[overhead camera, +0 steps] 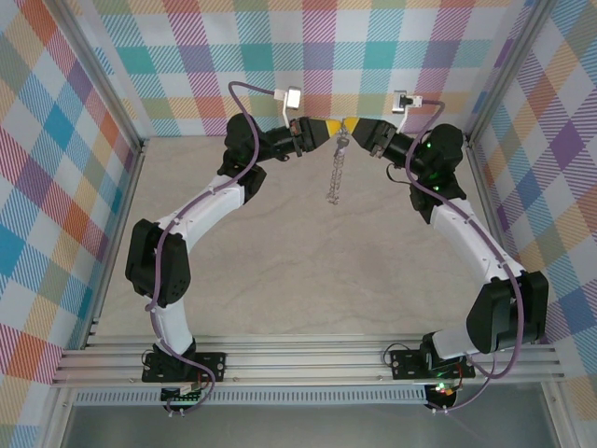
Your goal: Put the keys on the keyring
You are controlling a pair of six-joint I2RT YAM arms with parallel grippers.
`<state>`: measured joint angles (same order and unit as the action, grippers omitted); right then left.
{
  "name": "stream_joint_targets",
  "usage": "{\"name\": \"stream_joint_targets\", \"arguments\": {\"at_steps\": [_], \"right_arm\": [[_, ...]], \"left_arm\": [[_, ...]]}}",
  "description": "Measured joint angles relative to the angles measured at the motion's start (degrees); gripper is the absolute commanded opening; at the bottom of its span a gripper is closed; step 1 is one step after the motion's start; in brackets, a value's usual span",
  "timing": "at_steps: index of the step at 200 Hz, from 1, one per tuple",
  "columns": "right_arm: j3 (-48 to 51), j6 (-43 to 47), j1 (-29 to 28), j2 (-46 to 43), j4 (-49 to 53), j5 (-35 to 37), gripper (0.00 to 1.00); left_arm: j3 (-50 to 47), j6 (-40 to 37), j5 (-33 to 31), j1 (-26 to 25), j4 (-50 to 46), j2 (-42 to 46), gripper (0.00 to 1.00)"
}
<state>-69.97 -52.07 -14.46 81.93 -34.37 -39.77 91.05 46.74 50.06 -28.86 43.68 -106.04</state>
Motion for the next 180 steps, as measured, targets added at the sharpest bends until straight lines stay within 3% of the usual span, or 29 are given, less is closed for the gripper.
{"name": "stream_joint_targets", "arguments": {"at_steps": [60,102,180], "right_arm": [[0.35,0.24,-0.07,0.0,0.83,-0.2,0.24],[1.64,0.24,-0.26,0.0,0.98,-0.46,0.29],[2.08,0.24,-0.26,-0.02,0.96,-0.42,0.19]], "left_arm": [[0.09,0.0,-0.02,0.0,0.0,0.0,0.0],[0.15,0.0,-0.02,0.0,0.0,-0.07,0.0],[0.63,0.0,-0.04,-0.26,-0.02,-0.39,0.0]]}}
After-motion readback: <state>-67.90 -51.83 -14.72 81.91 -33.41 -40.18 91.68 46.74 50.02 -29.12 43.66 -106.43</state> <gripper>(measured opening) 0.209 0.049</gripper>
